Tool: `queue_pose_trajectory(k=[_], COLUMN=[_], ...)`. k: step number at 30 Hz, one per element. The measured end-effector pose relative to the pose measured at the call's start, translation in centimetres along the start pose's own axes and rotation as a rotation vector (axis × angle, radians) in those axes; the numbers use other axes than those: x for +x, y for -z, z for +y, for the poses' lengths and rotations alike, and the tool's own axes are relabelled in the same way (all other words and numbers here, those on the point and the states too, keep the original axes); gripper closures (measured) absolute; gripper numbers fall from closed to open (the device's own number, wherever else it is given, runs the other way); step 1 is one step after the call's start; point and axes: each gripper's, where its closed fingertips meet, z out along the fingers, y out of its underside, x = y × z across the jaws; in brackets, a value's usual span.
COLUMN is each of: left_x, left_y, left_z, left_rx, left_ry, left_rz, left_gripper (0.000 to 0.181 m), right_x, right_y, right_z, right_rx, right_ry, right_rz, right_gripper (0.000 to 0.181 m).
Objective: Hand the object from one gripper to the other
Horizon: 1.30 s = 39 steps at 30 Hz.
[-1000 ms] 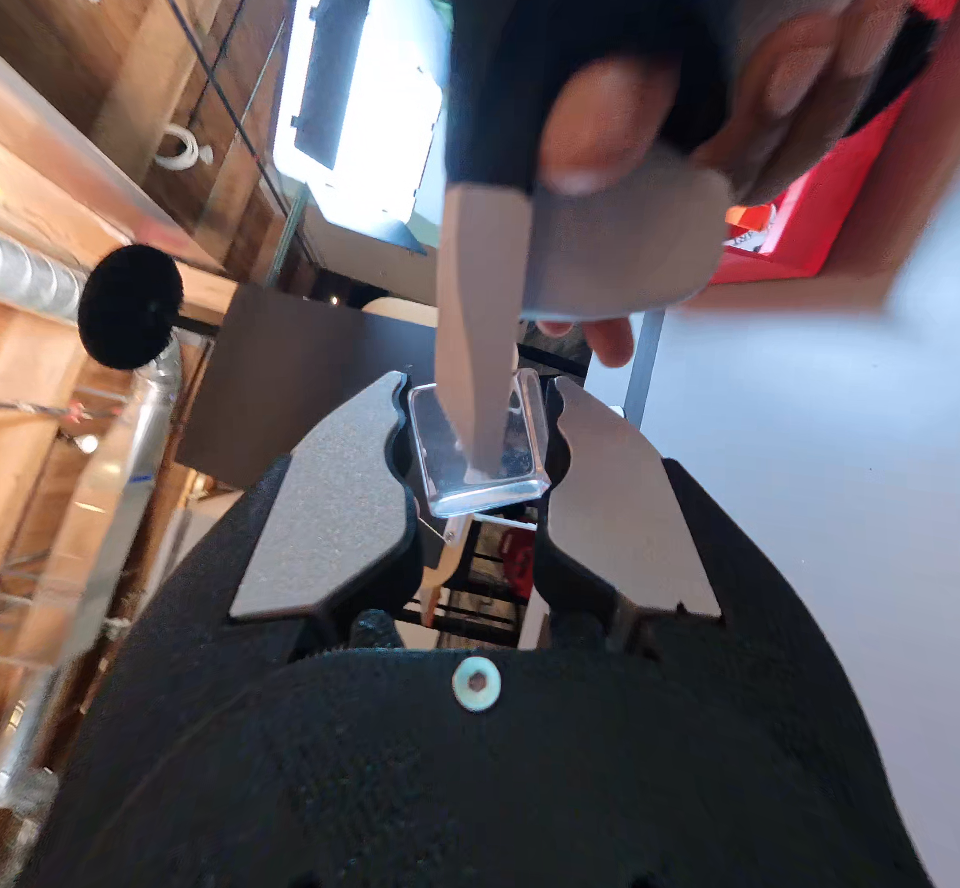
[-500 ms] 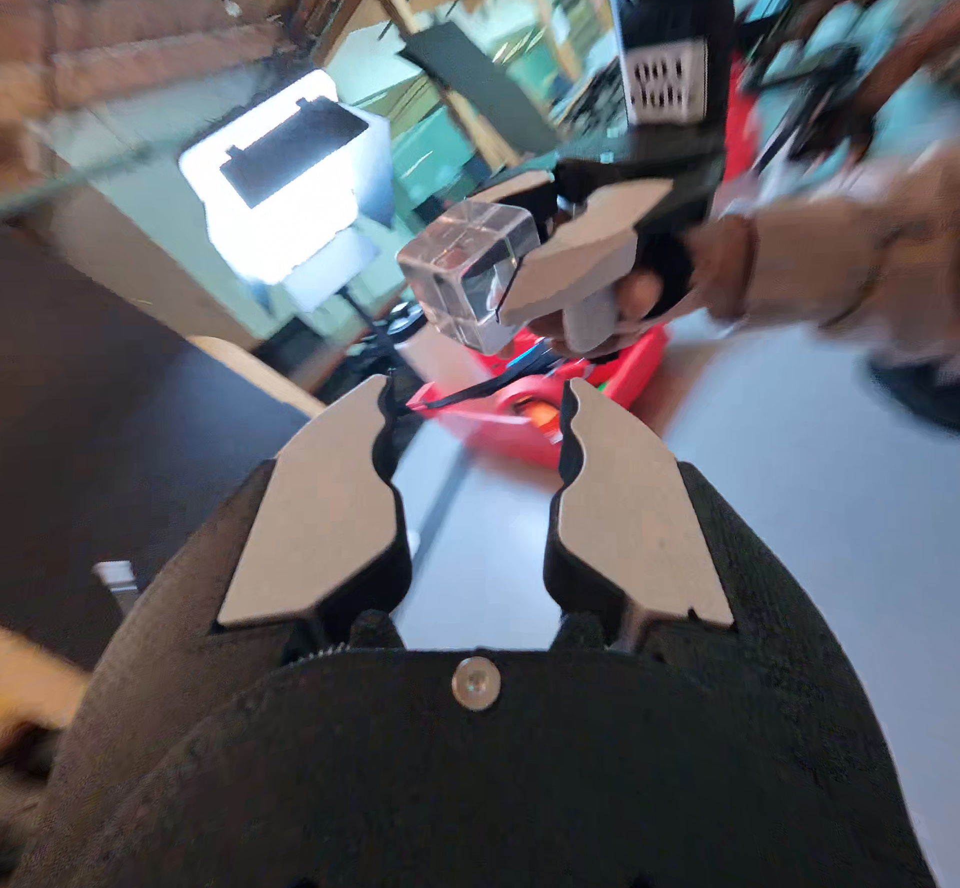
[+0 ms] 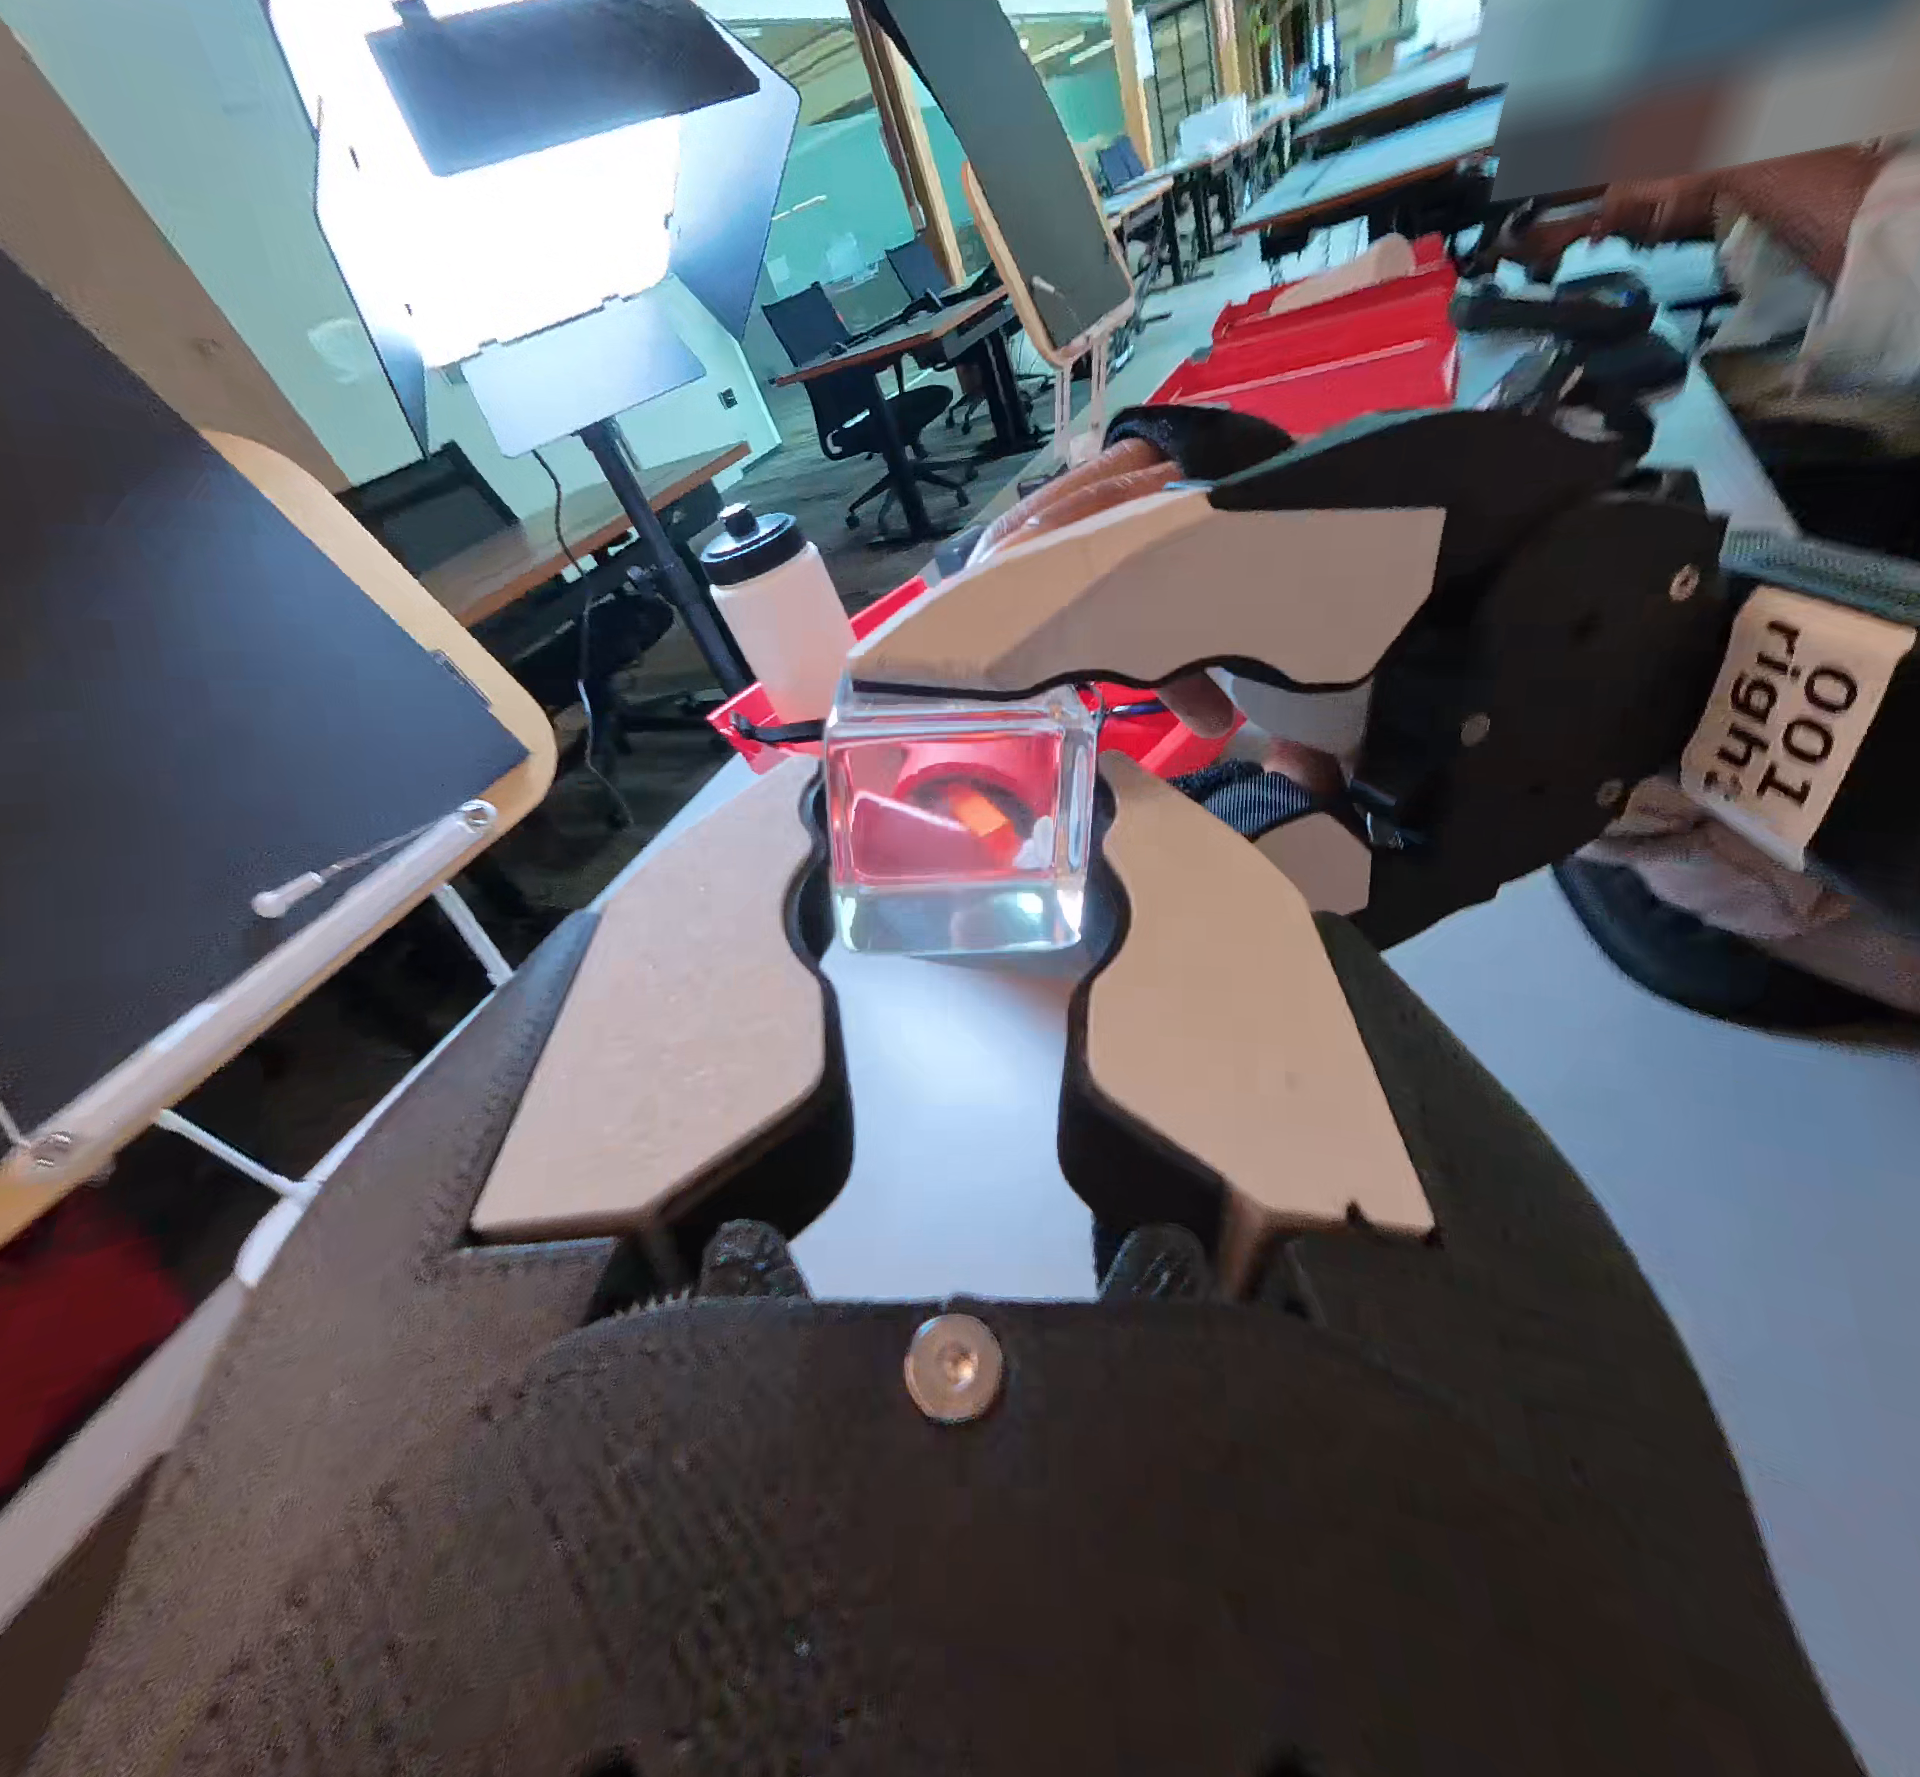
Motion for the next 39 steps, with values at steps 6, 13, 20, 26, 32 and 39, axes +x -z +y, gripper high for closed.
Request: queue_pose_trajectory(k=[6, 13, 20, 26, 32, 39], left_x=[-0.4, -0.6, 2.7, 5.3, 6.8, 7.4], left_y=[1.1, 2.5, 2.3, 1.9, 1.4, 1.2], left_z=[-1.5, -2.9, -2.9, -2.6, -1.8, -1.3], left_rx=[0.116, 0.184, 0.204, 0.208, 0.195, 0.191], left_ry=[-0.176, -0.551, -0.9, -1.026, -1.107, -1.111], left_rz=[-0.039, -0.212, -0.195, -0.117, -0.066, -0.023], left_gripper=[0.137, 0.136, 0.136, 0.137, 0.136, 0.136], right_x=[0.6, 2.8, 0.9, 0.8, -0.4, -0.9], right_y=[1.3, 2.9, 4.3, 5.5, 6.6, 7.1], right_z=[-1.1, -1.6, -2.9, -3.7, -4.4, -4.5], right_rx=[0.139, 0.263, 0.224, 0.269, 0.242, 0.26], right_ry=[-0.564, -1.156, -1.135, -1.126, -1.044, -1.015], right_rz=[-0.291, -0.563, -0.771, -0.846, -0.934, -0.964], right_gripper=[0.124, 0.114, 0.103, 0.102, 0.107, 0.115])
